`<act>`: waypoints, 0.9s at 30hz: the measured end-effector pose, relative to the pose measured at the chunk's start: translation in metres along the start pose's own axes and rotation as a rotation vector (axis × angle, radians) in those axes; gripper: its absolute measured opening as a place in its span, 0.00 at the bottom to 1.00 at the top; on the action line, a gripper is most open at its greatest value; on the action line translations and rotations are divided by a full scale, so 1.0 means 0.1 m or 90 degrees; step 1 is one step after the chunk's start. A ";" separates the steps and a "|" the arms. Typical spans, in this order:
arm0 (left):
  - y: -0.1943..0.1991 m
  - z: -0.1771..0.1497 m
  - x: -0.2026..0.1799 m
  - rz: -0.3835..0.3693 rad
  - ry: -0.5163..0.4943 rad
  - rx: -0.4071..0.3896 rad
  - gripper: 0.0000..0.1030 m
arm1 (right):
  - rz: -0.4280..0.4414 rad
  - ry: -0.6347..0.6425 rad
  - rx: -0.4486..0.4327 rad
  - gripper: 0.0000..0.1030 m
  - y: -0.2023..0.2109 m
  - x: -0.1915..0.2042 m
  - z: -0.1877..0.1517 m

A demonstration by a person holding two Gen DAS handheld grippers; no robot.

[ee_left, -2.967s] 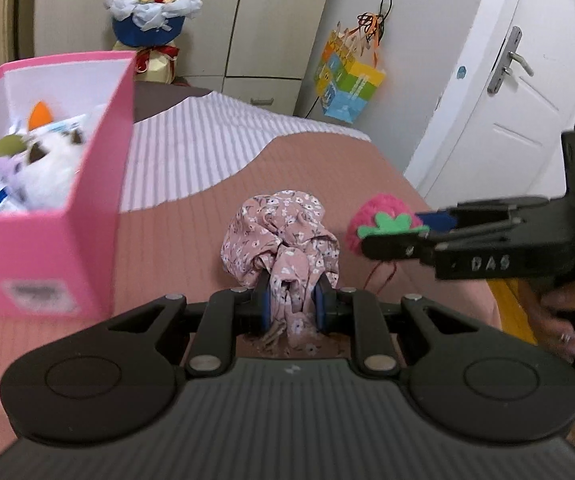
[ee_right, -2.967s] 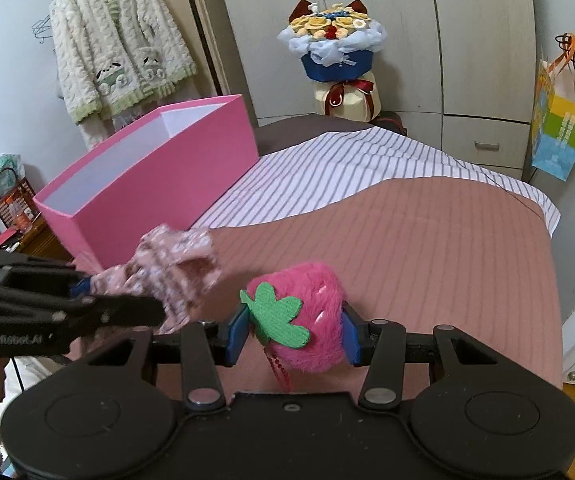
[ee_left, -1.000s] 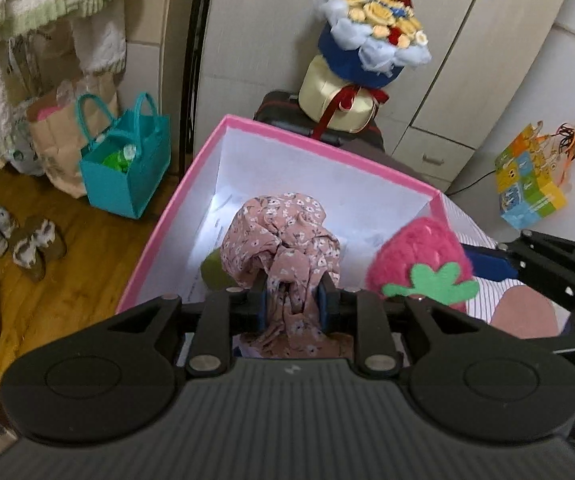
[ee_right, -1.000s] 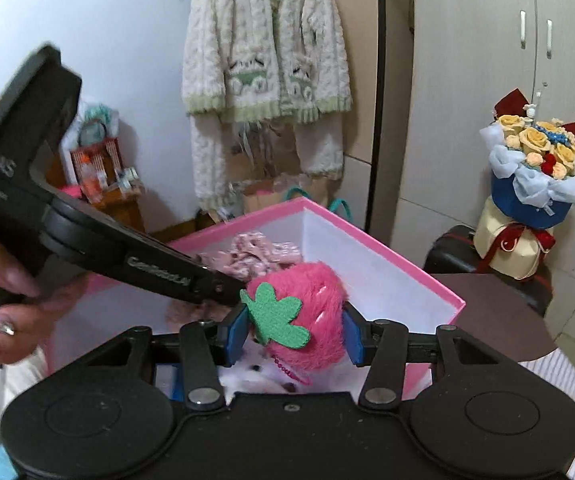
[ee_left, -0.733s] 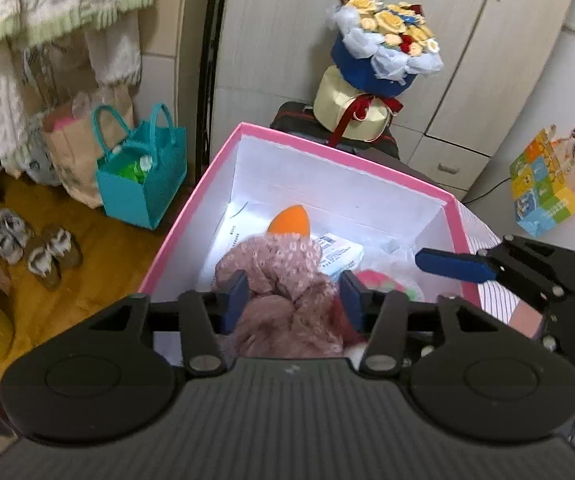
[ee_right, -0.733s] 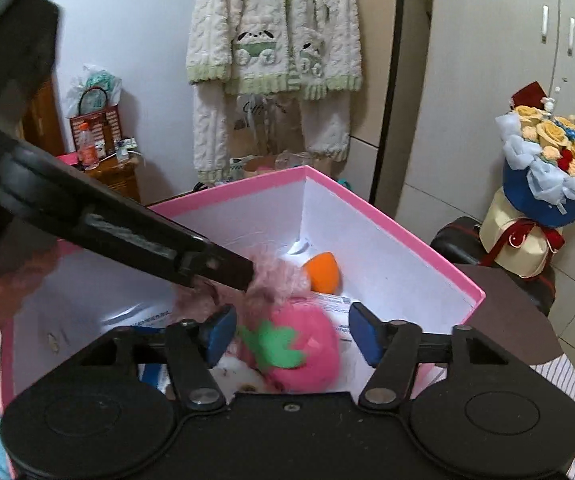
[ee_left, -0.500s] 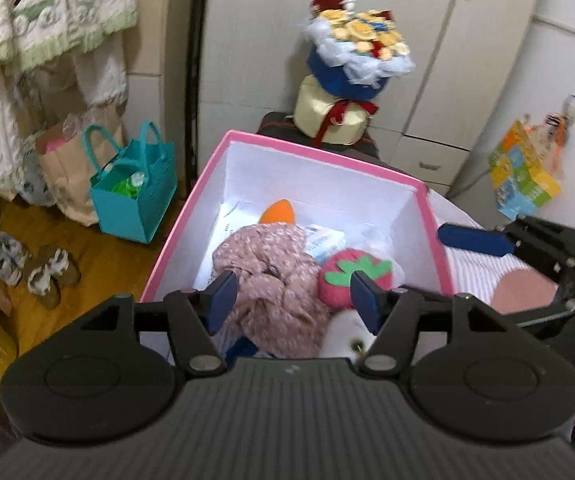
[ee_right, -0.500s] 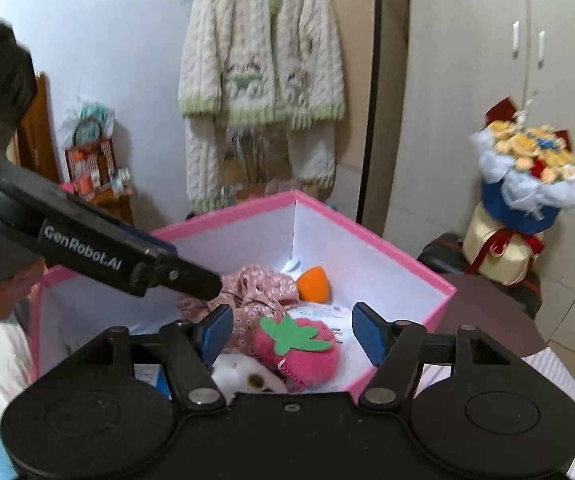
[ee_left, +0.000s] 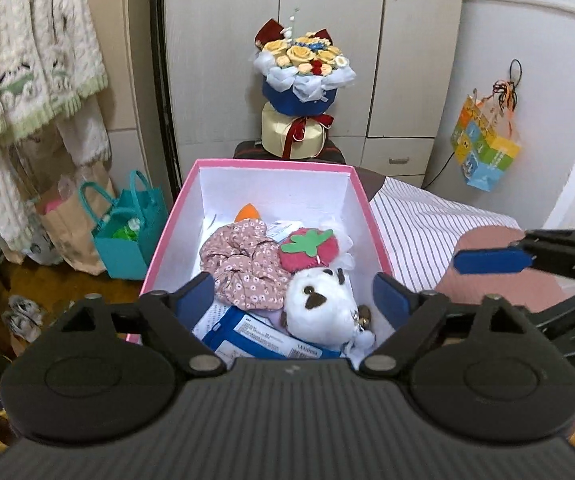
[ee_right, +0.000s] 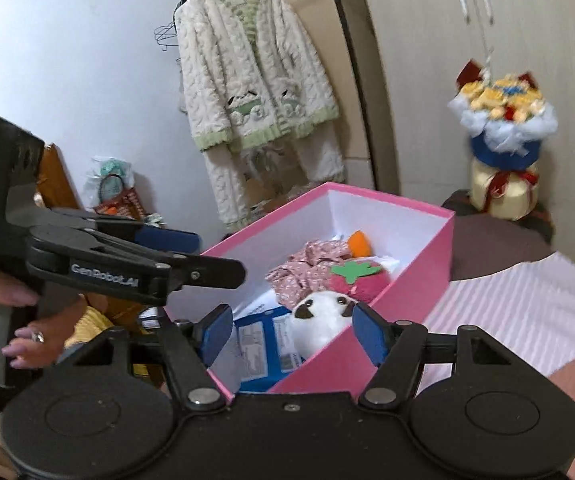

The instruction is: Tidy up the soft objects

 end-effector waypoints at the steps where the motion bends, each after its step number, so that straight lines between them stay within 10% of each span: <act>1: 0.05 0.00 -0.03 0.001 -0.006 -0.003 0.91 | -0.009 0.005 -0.005 0.69 0.06 0.02 -0.01; 12: 0.47 -0.21 -0.29 0.052 -0.095 0.027 0.97 | -0.171 -0.005 -0.054 0.98 0.73 0.02 -0.16; 17: 0.69 -0.25 -0.40 0.043 -0.090 -0.021 0.97 | -0.310 0.003 -0.050 1.00 0.96 0.02 -0.29; 27: 0.79 -0.39 -0.50 0.047 -0.055 -0.061 0.97 | -0.358 -0.003 -0.100 1.00 1.37 0.07 -0.33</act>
Point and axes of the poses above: each gripper's, at about its wrist camera, not at the fingertips, and y roughly against the way its jaws point, x to its left, z to its top, the point moved 9 cm from there along -y, roughly the way its jaws point, and after that the axes turned 8 degrees about -x, right-handed, at the moved point
